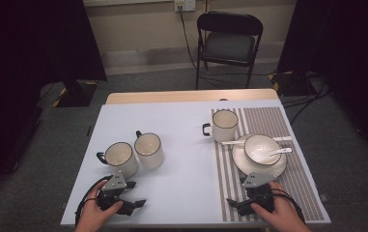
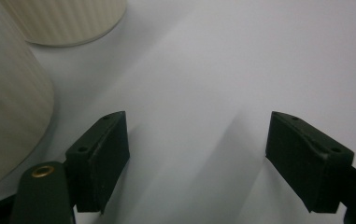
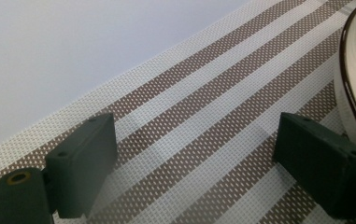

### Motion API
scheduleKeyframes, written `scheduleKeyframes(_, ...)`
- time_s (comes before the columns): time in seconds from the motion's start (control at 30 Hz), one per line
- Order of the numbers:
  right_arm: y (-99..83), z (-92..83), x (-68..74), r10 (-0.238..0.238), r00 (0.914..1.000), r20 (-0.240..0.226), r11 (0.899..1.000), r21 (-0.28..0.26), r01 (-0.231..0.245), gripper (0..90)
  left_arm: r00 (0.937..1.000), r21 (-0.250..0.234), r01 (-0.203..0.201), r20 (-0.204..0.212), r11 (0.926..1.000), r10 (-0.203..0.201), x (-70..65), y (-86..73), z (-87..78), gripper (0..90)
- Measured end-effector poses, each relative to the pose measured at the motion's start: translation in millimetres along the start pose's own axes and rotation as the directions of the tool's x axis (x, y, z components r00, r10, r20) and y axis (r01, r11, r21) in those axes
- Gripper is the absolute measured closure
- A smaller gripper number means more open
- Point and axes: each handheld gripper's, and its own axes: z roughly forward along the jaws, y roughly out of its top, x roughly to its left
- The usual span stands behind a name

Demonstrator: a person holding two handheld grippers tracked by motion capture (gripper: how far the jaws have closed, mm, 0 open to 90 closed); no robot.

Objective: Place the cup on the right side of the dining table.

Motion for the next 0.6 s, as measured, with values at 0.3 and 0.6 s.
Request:
scheduleKeyframes(0.3, 0.1, 0.1, -0.1, 0.000, 1.0000, 0.000, 1.000, 0.001, 0.000, 12.2, 0.9994, -0.015, -0.035, 0.007, 0.9993, 0.035, 0.5, -3.1, -0.1, 20.3)
scheduleKeyframes(0.6, 0.1, 0.2, -0.3, -0.002, 1.0000, -0.001, 1.000, -0.001, 0.002, 12.2, 0.9982, -0.003, -0.059, 0.004, 0.9982, 0.059, -2.3, -2.7, 1.4, 16.4)
